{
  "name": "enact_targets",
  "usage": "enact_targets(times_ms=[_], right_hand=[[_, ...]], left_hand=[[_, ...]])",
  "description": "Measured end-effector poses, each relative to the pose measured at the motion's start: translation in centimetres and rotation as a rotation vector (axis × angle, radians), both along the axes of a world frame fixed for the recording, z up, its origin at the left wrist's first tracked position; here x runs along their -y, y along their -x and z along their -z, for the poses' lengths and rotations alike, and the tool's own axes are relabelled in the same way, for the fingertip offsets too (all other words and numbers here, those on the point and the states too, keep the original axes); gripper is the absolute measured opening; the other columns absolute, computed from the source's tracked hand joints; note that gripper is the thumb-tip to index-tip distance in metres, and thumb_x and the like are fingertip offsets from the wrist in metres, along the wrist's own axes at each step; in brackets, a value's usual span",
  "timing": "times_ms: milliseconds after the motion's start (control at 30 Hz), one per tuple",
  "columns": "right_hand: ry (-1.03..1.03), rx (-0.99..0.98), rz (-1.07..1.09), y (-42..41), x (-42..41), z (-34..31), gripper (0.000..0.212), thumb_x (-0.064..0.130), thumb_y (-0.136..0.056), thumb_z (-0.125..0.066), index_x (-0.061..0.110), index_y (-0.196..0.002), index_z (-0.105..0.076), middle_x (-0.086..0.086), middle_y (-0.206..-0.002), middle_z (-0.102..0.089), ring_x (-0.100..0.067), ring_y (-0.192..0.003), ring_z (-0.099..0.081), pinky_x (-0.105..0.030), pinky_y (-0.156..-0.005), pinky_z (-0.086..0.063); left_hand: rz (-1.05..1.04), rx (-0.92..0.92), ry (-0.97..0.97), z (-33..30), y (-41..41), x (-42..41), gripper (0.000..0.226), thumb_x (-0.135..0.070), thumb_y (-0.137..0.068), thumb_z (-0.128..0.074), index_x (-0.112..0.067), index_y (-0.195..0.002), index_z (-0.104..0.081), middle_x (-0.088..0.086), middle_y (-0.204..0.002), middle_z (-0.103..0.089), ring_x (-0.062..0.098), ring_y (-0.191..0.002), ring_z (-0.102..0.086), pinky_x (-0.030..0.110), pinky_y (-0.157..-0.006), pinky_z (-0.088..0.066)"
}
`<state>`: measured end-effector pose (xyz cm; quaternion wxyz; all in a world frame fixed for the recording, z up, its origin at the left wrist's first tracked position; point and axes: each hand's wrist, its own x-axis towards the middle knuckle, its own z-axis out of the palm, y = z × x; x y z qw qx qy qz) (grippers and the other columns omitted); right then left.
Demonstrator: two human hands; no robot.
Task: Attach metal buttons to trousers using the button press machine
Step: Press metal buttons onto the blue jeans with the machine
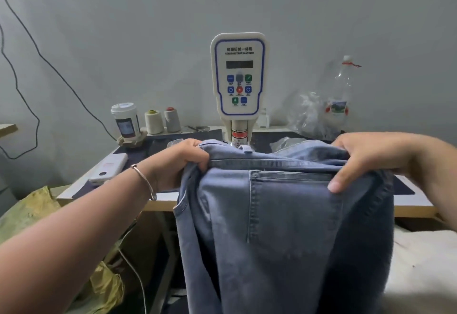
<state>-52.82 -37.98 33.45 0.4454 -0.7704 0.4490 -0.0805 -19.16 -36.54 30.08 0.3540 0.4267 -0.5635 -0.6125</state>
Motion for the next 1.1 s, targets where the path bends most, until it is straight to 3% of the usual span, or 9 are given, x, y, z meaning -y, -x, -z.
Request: enact_targets(times_ms=[167, 267, 400, 467, 567, 700, 933, 1000, 1100], right_hand=[[-0.101, 0.309, 0.14, -0.6, 0.7, -0.3, 0.028, 0.01, -0.062, -0.084, -0.002, -0.086, -0.075, -0.024, -0.096, -0.072, -0.031, -0.082, -0.072, -0.03, -0.066, -0.057], [-0.217, 0.492, 0.159, -2.0, 0.5, 0.4, 0.029, 0.011, -0.069, -0.079, -0.002, -0.094, -0.074, -0.022, -0.101, -0.071, -0.029, -0.088, -0.071, -0.032, -0.072, -0.058], [-0.29, 0.472, 0.199, -4.7, 0.1, 2.9, 0.049, 0.036, -0.071, -0.079, -0.001, -0.103, -0.073, -0.024, -0.113, -0.067, -0.034, -0.102, -0.064, -0.043, -0.095, -0.05], [-0.275, 0.373, 0.236, -6.1, -0.1, 4.2, 0.057, 0.051, -0.064, -0.079, 0.003, -0.095, -0.076, -0.02, -0.106, -0.071, -0.03, -0.094, -0.068, -0.039, -0.085, -0.055], [-0.152, 0.163, 0.249, -6.8, 0.4, 5.9, 0.04, 0.057, -0.068, -0.074, 0.017, -0.069, -0.075, -0.004, -0.074, -0.072, -0.014, -0.065, -0.066, -0.023, -0.058, -0.049], [-0.057, 0.141, 0.464, -4.8, 3.4, 8.4, 0.027, 0.036, -0.088, -0.068, 0.01, -0.081, -0.066, -0.009, -0.076, -0.072, -0.017, -0.067, -0.067, -0.028, -0.061, -0.053], [0.278, 0.13, 0.846, -4.6, 8.5, 13.4, 0.016, 0.013, -0.091, -0.058, 0.011, -0.076, -0.063, -0.009, -0.074, -0.07, -0.02, -0.06, -0.064, -0.035, -0.066, -0.052], [0.357, 0.059, 0.852, -5.2, 9.9, 14.6, 0.014, 0.013, -0.091, -0.057, 0.015, -0.079, -0.063, -0.004, -0.078, -0.069, -0.022, -0.069, -0.065, -0.036, -0.069, -0.053], [0.537, -0.194, 0.865, -5.5, 11.9, 16.1, 0.018, 0.014, -0.094, -0.05, 0.023, -0.092, -0.065, 0.0, -0.098, -0.066, -0.024, -0.089, -0.06, -0.031, -0.068, -0.044]], left_hand=[[0.147, 0.021, -0.079, -0.1, -0.4, -0.6, 0.073, -0.012, -0.053, -0.075, 0.003, -0.122, -0.062, 0.027, -0.125, -0.06, 0.04, -0.108, -0.058, 0.047, -0.102, -0.045], [0.265, -0.005, -0.046, -0.5, -0.4, -0.8, 0.074, -0.018, -0.056, -0.093, -0.005, -0.124, -0.066, 0.022, -0.133, -0.061, 0.036, -0.12, -0.06, 0.041, -0.1, -0.051], [0.277, -0.066, -0.072, 0.1, -1.5, -1.0, 0.062, -0.012, -0.063, -0.086, -0.01, -0.122, -0.069, 0.018, -0.127, -0.066, 0.033, -0.115, -0.064, 0.04, -0.094, -0.054], [0.249, -0.12, -0.117, 1.4, -2.2, -1.3, 0.059, -0.011, -0.06, -0.084, -0.006, -0.117, -0.071, 0.02, -0.118, -0.069, 0.033, -0.106, -0.068, 0.04, -0.09, -0.056], [0.184, -0.044, -0.082, 3.2, -4.2, -1.6, 0.053, -0.004, -0.057, -0.078, -0.006, -0.11, -0.074, 0.022, -0.115, -0.07, 0.032, -0.1, -0.071, 0.034, -0.081, -0.058], [-0.059, 0.155, -0.139, 5.4, -8.3, -0.8, 0.052, -0.006, -0.057, -0.075, -0.001, -0.109, -0.072, 0.026, -0.117, -0.068, 0.042, -0.106, -0.067, 0.041, -0.088, -0.059], [-0.588, 0.089, -0.024, 8.6, -9.0, 3.2, 0.014, -0.013, -0.085, -0.072, -0.004, -0.096, -0.071, 0.018, -0.092, -0.075, 0.025, -0.076, -0.074, 0.029, -0.06, -0.059], [-0.719, 0.136, 0.049, 9.8, -8.9, 5.1, 0.008, -0.012, -0.09, -0.069, -0.005, -0.095, -0.069, 0.016, -0.088, -0.075, 0.024, -0.077, -0.072, 0.033, -0.068, -0.06], [-0.884, 0.437, 0.237, 11.3, -8.7, 8.1, 0.01, -0.009, -0.093, -0.064, -0.008, -0.083, -0.066, 0.015, -0.086, -0.069, 0.027, -0.085, -0.062, 0.036, -0.08, -0.049]])
